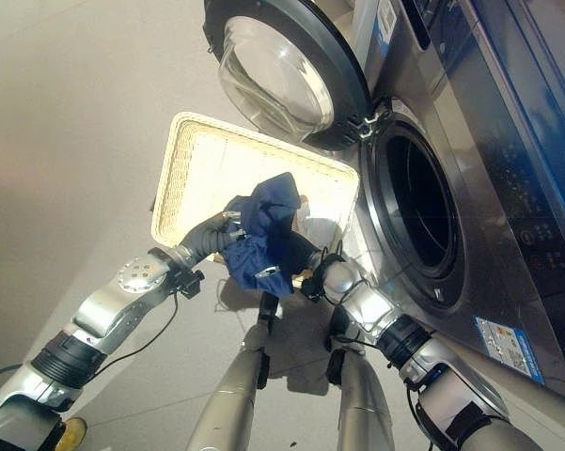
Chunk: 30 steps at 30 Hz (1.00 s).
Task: Put the clothes into the washing machine.
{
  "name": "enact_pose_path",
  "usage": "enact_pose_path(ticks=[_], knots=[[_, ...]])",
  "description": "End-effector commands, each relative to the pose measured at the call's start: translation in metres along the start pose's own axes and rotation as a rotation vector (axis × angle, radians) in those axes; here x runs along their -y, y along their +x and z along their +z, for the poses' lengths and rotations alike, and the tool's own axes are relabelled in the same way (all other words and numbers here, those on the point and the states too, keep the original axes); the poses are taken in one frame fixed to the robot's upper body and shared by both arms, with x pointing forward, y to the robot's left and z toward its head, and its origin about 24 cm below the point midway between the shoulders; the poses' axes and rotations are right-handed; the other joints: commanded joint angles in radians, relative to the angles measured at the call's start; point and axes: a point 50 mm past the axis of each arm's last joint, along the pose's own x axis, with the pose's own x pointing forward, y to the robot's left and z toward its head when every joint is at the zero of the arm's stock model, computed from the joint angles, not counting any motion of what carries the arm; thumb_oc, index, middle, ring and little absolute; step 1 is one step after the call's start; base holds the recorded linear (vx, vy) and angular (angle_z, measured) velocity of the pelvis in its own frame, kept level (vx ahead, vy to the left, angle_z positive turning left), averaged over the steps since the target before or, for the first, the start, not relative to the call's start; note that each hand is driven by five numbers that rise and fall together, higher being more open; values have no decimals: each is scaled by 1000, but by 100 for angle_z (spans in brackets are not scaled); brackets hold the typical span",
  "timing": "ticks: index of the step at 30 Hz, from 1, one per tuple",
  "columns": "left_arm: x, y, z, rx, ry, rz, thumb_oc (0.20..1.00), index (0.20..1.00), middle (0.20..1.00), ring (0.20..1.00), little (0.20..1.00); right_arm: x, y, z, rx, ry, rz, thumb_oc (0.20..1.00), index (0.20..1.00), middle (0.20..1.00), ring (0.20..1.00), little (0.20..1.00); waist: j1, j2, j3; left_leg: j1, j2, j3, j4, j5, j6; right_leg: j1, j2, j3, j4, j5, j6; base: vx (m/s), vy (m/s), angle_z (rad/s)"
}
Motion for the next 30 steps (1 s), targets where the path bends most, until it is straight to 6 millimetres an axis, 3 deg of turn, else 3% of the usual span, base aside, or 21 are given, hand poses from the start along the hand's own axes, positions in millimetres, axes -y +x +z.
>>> enact_pose_path(ticks=[1, 2, 3, 4, 5, 6, 7, 12, 17, 23, 24, 25, 26, 30], knots=[[29, 13, 29, 132, -45, -128, 200, 200, 200, 200, 200, -20, 8, 46, 231, 156, 69, 1000, 1000, 1000, 1000, 1000, -32, 48, -16, 20, -88, 98, -2, -46, 67, 76, 27, 23, -108, 32, 116, 10, -1, -4], [30, 13, 26, 117, -47, -122, 200, 200, 200, 200, 200, -21, 7, 48, 247, 204, 63, 589, 589, 589, 589, 589, -36, 47, -16, 19, -87, 103, -5, -45, 67, 74, 28, 26, -114, 35, 117, 0, 0, 0], [30, 14, 23, 103, -55, -112, 200, 200, 200, 200, 200, -21, 7, 48, 262, 245, 53, 460, 460, 460, 460, 460, -40, 48, -16, 19, -87, 106, -8, -44, 67, 74, 29, 28, -118, 38, 117, 10, 10, -8], [30, 14, 21, 93, -52, -102, 200, 200, 200, 200, 200, -21, 6, 49, 272, 271, 43, 278, 278, 278, 278, 278, -41, 48, -16, 19, -85, 110, -11, -43, 67, 73, 29, 29, -121, 39, 118, 12, 10, -11], [29, 13, 17, 79, -53, -86, 200, 200, 200, 200, 200, -20, 5, 48, 281, 300, 33, 200, 200, 200, 200, 200, -43, 48, -16, 19, -84, 113, -13, -42, 67, 71, 29, 30, -124, 42, 119, 13, 11, -19], [28, 13, 13, 63, -61, -61, 661, 661, 661, 661, 661, -20, 4, 48, 288, 335, 13, 200, 200, 200, 200, 200, -47, 48, -16, 18, -82, 115, -15, -41, 66, 69, 30, 33, -126, 44, 120, 13, 13, -18], [27, 13, 10, 52, -65, -45, 1000, 1000, 1000, 1000, 1000, -20, 3, 46, 286, 348, 6, 200, 200, 200, 200, 200, -49, 48, -16, 18, -81, 117, -19, -40, 66, 68, 31, 35, -129, 45, 120, 9, 23, -18], [22, 7, -7, 33, -106, 67, 1000, 1000, 1000, 1000, 1000, -13, -1, 26, 217, 393, -80, 200, 200, 200, 200, 200, -54, 52, -16, 11, -79, 116, -28, -36, 65, 58, 32, 44, -140, 52, 119, 10, 14, -16], [0, -9, -15, 127, -94, 373, 1000, 1000, 1000, 1000, 1000, -1, -9, -19, 66, 540, -140, 200, 200, 200, 200, 200, -42, 59, -16, 5, -82, 108, -27, -43, 61, 54, 25, 36, -137, 40, 115, 21, -18, -7], [-24, -27, -3, 296, 27, 737, 1000, 1000, 1000, 1000, 1000, 2, -10, -33, 47, 719, -190, 200, 200, 200, 200, 200, -22, 62, -16, -15, -81, 93, -22, -37, 60, 36, 26, 27, -120, 35, 106, 43, -58, 0], [-24, -33, -1, 349, 107, 865, 1000, 1000, 1000, 1000, 1000, -1, -12, -40, 57, 862, -212, 200, 200, 200, 200, 200, -13, 60, -16, -18, -85, 83, -17, -44, 60, 29, 25, 25, -98, 19, 102, 49, -72, 1], [-24, -33, 0, 353, 109, 867, 1000, 1000, 1000, 1000, 1000, 0, -12, -39, 60, 860, -212, 200, 200, 200, 200, 200, -13, 61, -16, -26, -84, 83, -17, -37, 60, 23, 26, 24, -102, 28, 102, 96, -119, 1], [-25, -37, -3, 344, 165, 946, 1000, 1000, 1000, 1000, 1000, 2, -15, -44, 94, 1025, -250, 200, 200, 200, 200, 200, -8, 59, -16, -25, -87, 76, -9, -46, 61, 22, 25, 21, -82, 14, 100, 37, -71, 1], [-31, -38, -16, 267, 190, 1043, 1000, 1000, 1000, 1000, 1000, 26, -17, -46, 230, 1283, -404, 200, 200, 200, 200, 200, -2, 65, -16, -53, -84, 71, 10, -40, 57, -6, 27, 15, -55, 18, 98, 76, -50, 4]])
